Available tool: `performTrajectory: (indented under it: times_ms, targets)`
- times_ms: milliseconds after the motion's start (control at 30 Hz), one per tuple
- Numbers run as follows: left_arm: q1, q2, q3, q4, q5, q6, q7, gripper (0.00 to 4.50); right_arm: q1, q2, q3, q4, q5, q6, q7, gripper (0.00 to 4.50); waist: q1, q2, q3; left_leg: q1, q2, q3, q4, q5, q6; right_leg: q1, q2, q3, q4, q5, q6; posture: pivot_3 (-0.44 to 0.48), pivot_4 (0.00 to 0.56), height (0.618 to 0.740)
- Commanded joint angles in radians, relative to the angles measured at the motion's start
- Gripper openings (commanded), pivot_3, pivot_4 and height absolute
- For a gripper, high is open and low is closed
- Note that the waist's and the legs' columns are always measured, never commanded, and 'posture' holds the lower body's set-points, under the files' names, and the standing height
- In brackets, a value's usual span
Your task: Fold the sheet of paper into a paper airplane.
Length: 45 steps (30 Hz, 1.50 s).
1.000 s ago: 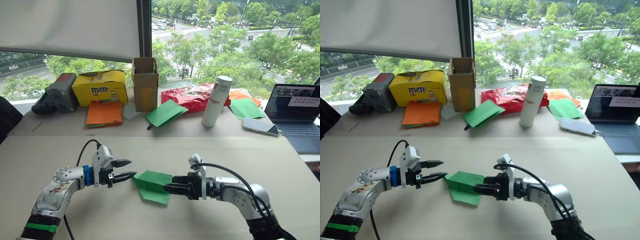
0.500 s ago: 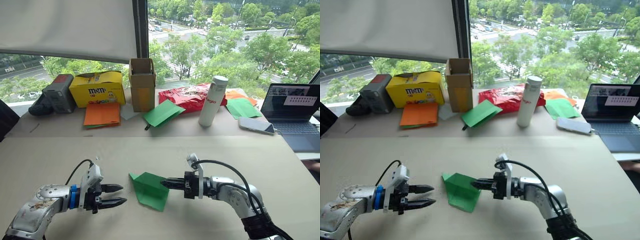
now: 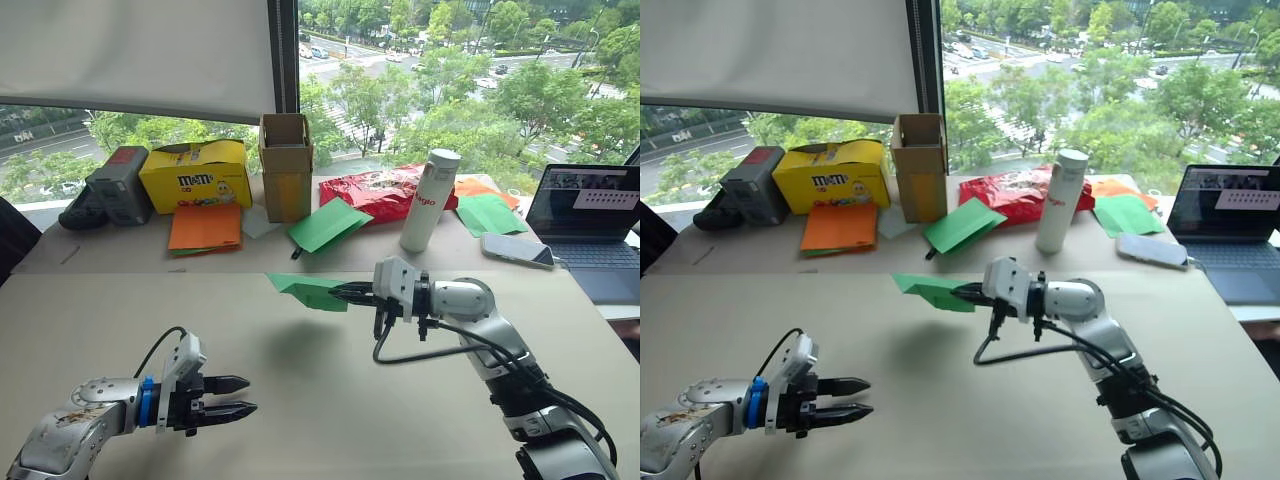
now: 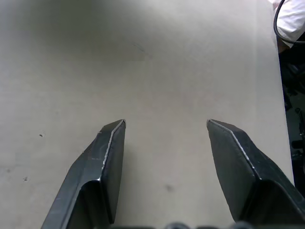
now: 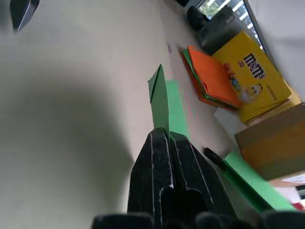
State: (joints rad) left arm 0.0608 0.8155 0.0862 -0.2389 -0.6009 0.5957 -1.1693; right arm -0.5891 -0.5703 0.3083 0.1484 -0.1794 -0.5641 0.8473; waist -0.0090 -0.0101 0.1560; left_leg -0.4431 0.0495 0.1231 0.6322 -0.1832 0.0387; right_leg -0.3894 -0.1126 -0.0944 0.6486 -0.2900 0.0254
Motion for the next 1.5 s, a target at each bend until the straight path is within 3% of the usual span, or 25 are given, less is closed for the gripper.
performTrajectory:
  times_ms: [33, 233, 400, 533, 600, 767, 900, 1067, 1167, 1500]
  targets:
    - [-0.018, 0.005, 0.055, -0.009, -0.058, 0.021, -0.01, 2.87, 0.082, -0.01, -0.003, 0.041, -0.297, -0.405, -0.275, 0.04, 0.0, -0.001, 0.0, 0.0, 0.0, 0.0, 0.0, 0.0, -0.001, 0.001, 0.0, 0.0, 0.0, -0.001, 0.001, 0.0, 0.15, 0.74]
    - [-0.038, 0.009, 0.07, -0.005, -0.087, 0.033, -0.014, 2.87, 0.214, -0.006, -0.001, 0.094, -0.504, -0.544, -0.51, 0.04, -0.004, -0.001, 0.0, 0.001, 0.001, 0.0, 0.001, 0.004, -0.007, 0.002, 0.0, 0.002, 0.009, -0.001, 0.001, 0.0, 0.15, 0.74]
    - [-0.066, -0.002, 0.049, -0.029, -0.119, 0.056, -0.03, 2.87, 0.237, -0.063, 0.005, 0.066, -0.447, -0.525, -0.5, 1.56, -0.005, -0.002, 0.001, 0.003, 0.002, -0.001, 0.001, 0.007, -0.011, 0.002, 0.001, 0.002, 0.013, -0.002, 0.0, 0.0, 0.15, 0.74]
    - [-0.081, -0.013, 0.033, -0.078, -0.164, 0.08, -0.041, 2.87, 0.321, -0.182, -0.042, -0.055, -0.318, -0.439, -0.43, 2.99, -0.001, -0.002, 0.001, 0.003, 0.001, -0.001, 0.001, 0.006, -0.009, 0.003, 0.0, 0.003, 0.013, -0.002, -0.001, 0.0, 0.15, 0.74]
    - [-0.086, -0.025, 0.019, -0.095, -0.175, 0.088, -0.031, 2.87, 0.37, -0.234, -0.074, -0.098, -0.271, -0.397, -0.409, 2.99, -0.001, -0.003, 0.001, 0.003, 0.001, -0.001, 0.001, 0.006, -0.008, 0.003, -0.001, 0.003, 0.013, -0.002, -0.002, 0.0, 0.15, 0.74]
    - [-0.133, -0.117, -0.034, -0.112, -0.163, 0.079, 0.037, 1.38, 0.484, -0.354, -0.167, -0.143, -0.147, -0.306, -0.361, 3.03, -0.001, -0.003, 0.001, 0.003, 0.001, -0.001, 0.002, 0.006, -0.008, 0.004, 0.0, 0.003, 0.014, -0.002, -0.001, 0.0, 0.15, 0.74]
    - [-0.16, -0.177, -0.08, -0.098, -0.113, 0.056, 0.09, 0.06, 0.501, -0.379, -0.195, -0.165, -0.036, -0.224, -0.311, 1.9, -0.003, -0.003, 0.001, 0.003, 0.001, -0.001, 0.002, 0.006, -0.007, 0.004, 0.001, 0.004, 0.015, -0.002, -0.001, 0.0, 0.15, 0.74]
    - [-0.156, -0.227, -0.149, -0.099, -0.026, 0.023, 0.171, 0.0, 0.454, -0.33, -0.203, -0.243, 0.091, -0.023, -0.25, 0.17, -0.002, -0.003, 0.001, 0.003, 0.001, -0.001, 0.003, 0.006, -0.007, 0.004, 0.001, 0.004, 0.015, 0.001, -0.006, 0.0, 0.15, 0.74]
    - [-0.134, -0.243, -0.182, -0.096, 0.041, 0.005, 0.232, 0.0, 0.435, -0.286, -0.2, -0.297, 0.121, 0.084, -0.233, 0.03, 0.001, -0.003, 0.001, 0.003, 0.001, -0.002, 0.003, 0.006, -0.006, 0.004, 0.001, 0.003, 0.015, 0.001, -0.006, 0.0, 0.15, 0.74]
    - [-0.086, -0.302, -0.212, -0.135, 0.063, 0.081, 0.38, 0.0, 0.412, -0.183, -0.145, -0.397, 0.133, 0.286, -0.146, 0.03, 0.016, -0.003, 0.001, 0.003, 0.001, -0.001, 0.007, 0.003, -0.001, 0.005, 0.0, 0.004, 0.015, 0.001, -0.006, 0.0, 0.15, 0.74]
